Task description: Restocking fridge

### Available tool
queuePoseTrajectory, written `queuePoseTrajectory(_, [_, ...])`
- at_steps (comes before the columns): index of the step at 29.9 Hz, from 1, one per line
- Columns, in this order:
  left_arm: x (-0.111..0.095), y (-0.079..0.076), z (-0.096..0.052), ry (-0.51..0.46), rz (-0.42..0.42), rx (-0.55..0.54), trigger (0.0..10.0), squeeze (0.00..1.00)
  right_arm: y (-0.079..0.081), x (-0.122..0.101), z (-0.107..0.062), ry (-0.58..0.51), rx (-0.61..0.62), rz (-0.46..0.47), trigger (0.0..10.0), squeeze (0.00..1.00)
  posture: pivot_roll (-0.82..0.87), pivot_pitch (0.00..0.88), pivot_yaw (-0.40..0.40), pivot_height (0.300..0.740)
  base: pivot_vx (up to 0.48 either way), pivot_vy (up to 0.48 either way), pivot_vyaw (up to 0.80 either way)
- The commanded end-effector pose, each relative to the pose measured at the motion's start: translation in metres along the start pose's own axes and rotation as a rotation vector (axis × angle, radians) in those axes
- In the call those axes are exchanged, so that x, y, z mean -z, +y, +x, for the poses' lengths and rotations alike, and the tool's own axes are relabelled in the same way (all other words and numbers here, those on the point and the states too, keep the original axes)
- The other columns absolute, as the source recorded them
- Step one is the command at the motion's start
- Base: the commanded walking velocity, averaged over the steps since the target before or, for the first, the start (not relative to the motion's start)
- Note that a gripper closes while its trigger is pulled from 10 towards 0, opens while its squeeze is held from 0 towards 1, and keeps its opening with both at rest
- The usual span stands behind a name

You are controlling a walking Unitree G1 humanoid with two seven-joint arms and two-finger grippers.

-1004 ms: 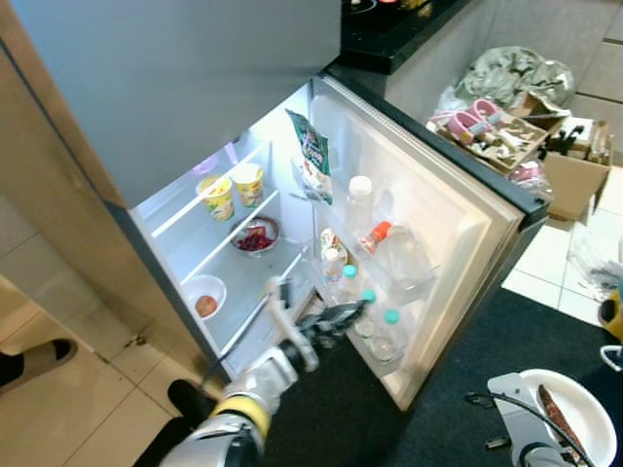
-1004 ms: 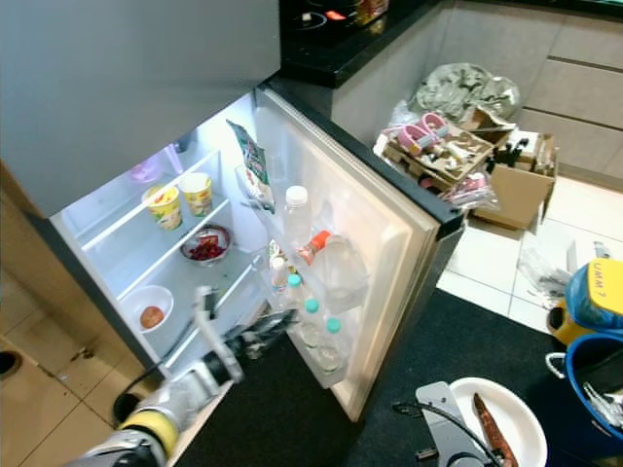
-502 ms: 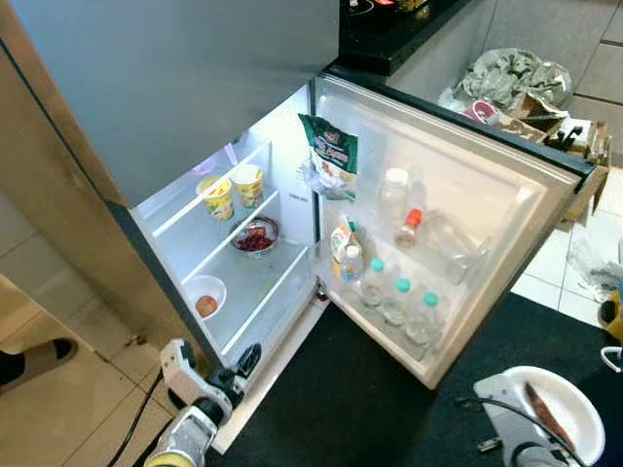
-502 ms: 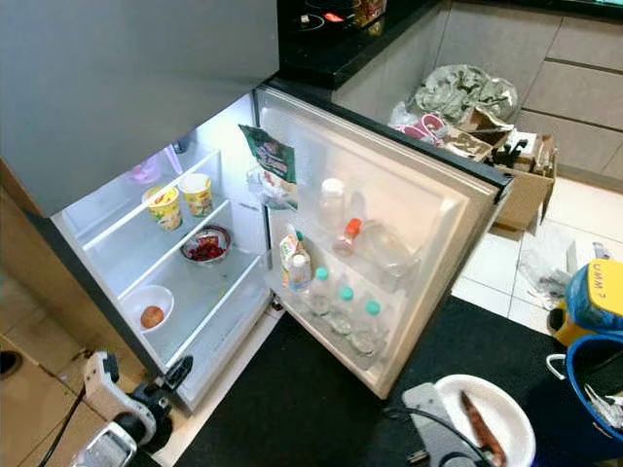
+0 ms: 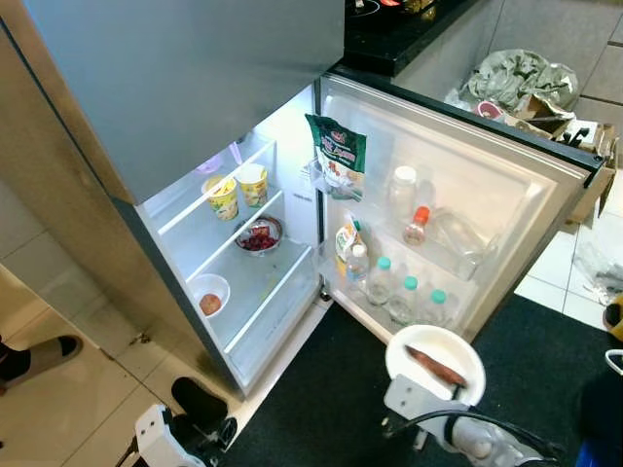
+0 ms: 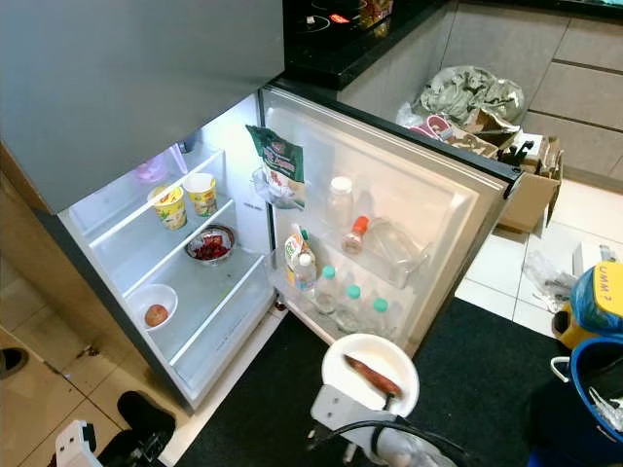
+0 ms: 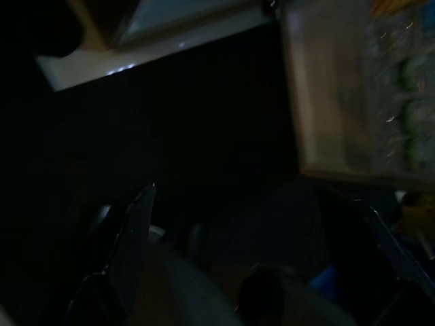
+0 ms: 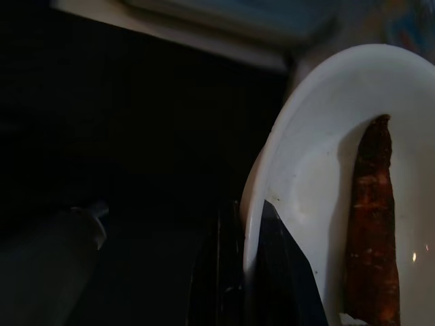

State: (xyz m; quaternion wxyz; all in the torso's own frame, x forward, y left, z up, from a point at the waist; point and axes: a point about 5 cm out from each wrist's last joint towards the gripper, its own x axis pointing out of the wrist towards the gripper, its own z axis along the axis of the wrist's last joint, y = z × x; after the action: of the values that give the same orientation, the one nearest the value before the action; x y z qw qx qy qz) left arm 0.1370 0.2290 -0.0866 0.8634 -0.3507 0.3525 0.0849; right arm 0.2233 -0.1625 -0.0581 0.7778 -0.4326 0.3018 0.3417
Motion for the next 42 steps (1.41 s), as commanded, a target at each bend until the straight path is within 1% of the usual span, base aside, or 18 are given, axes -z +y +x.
queuePoseTrajectory(1, [0.006,0.007,-0.005,0.032,0.021,-0.031,10.0,0.0,-0.005,-0.019,0.004,-0.078,-0.02,-0.102,10.0,0.0,-0.02,0.029,0.018,0.74,0.0,0.0,0.0])
queuePoseTrajectory(2, [0.006,0.007,-0.005,0.032,0.021,-0.031,10.0,0.0,-0.005,-0.019,0.004,-0.078,-0.02,-0.102,10.0,0.0,-0.02,0.029,0.018,0.74,0.0,0.0,0.0])
queuePoseTrajectory(4, [0.008,0.007,-0.005,0.04,0.021,-0.037,10.0,0.0,-0.009,-0.028,0.006,-0.108,-0.035,-0.157,10.0,0.0,-0.02,0.029,0.018,0.74,0.0,0.0,0.0])
queuePoseTrajectory(7, [0.012,0.004,-0.004,0.05,0.014,-0.029,10.0,0.0,-0.023,-0.043,0.007,-0.152,-0.037,-0.223,10.0,0.0,-0.02,0.031,0.012,0.74,0.0,0.0,0.0])
queuePoseTrajectory(8, [0.012,0.004,-0.004,0.05,0.014,-0.029,10.0,0.0,-0.023,-0.043,0.007,-0.152,-0.037,-0.223,10.0,0.0,-0.02,0.031,0.012,0.74,0.0,0.0,0.0])
queuePoseTrajectory(11, [0.015,0.003,-0.004,0.056,0.01,-0.024,10.0,0.0,-0.037,-0.05,0.007,-0.164,-0.023,-0.261,10.0,0.0,-0.03,0.029,0.01,0.74,0.0,0.0,0.0])
queuePoseTrajectory(12, [0.016,0.002,-0.004,0.058,0.01,-0.023,10.0,0.0,-0.043,-0.051,0.007,-0.152,-0.008,-0.265,10.0,0.0,-0.03,0.029,0.01,0.74,0.0,0.0,0.0])
queuePoseTrajectory(13, [0.017,0.002,-0.004,0.062,0.013,-0.022,10.0,0.0,-0.05,-0.05,0.006,-0.139,0.002,-0.25,10.0,0.0,-0.03,0.03,0.009,0.74,0.0,0.0,0.0])
queuePoseTrajectory(14, [0.017,0.002,-0.004,0.062,0.013,-0.022,10.0,0.0,-0.05,-0.05,0.006,-0.139,0.002,-0.25,10.0,0.0,-0.03,0.03,0.009,0.74,0.0,0.0,0.0])
queuePoseTrajectory(19, [0.019,0.004,-0.006,0.068,0.014,-0.027,10.0,0.0,-0.083,-0.038,-0.002,-0.068,0.093,-0.237,10.0,0.0,-0.02,0.027,0.006,0.74,0.0,0.0,0.0])
queuePoseTrajectory(22, [0.021,0.006,-0.007,0.075,0.014,-0.033,10.0,0.0,-0.096,-0.03,-0.007,-0.03,0.125,-0.23,10.0,0.0,-0.02,0.027,0.006,0.74,0.0,0.0,0.0])
queuePoseTrajectory(26, [0.025,0.007,-0.009,0.091,0.017,-0.038,10.0,0.0,-0.113,-0.014,-0.016,0.04,0.163,-0.178,10.0,0.0,-0.02,0.027,0.006,0.74,0.0,0.0,0.0])
queuePoseTrajectory(29, [0.027,0.008,-0.01,0.099,0.019,-0.048,10.0,0.0,-0.124,-0.006,-0.022,0.071,0.205,-0.146,10.0,0.0,-0.02,0.024,0.008,0.74,0.0,0.0,0.0])
queuePoseTrajectory(33, [0.025,0.006,-0.008,0.094,0.023,-0.037,10.0,0.0,-0.136,0.002,-0.03,0.101,0.249,-0.13,10.0,0.0,-0.02,0.024,0.01,0.74,0.0,0.0,0.0])
queuePoseTrajectory(34, [0.025,0.006,-0.008,0.094,0.023,-0.037,10.0,0.0,-0.136,0.002,-0.03,0.101,0.249,-0.13,10.0,0.0,-0.02,0.024,0.01,0.74,0.0,0.0,0.0])
queuePoseTrajectory(37, [0.024,0.005,-0.007,0.091,0.026,-0.031,10.0,0.0,-0.149,0.014,-0.039,0.144,0.293,-0.103,10.0,0.0,-0.02,0.024,0.01,0.74,0.0,0.0,0.0])
queuePoseTrajectory(40, [0.024,0.006,-0.008,0.093,0.026,-0.033,10.0,0.0,-0.153,0.02,-0.044,0.164,0.305,-0.095,10.0,0.0,-0.02,0.024,0.01,0.74,0.0,0.0,0.0])
queuePoseTrajectory(42, [0.025,0.006,-0.008,0.095,0.027,-0.036,10.0,0.0,-0.152,0.02,-0.044,0.163,0.302,-0.096,10.0,0.0,-0.02,0.024,0.01,0.74,0.0,0.0,0.0])
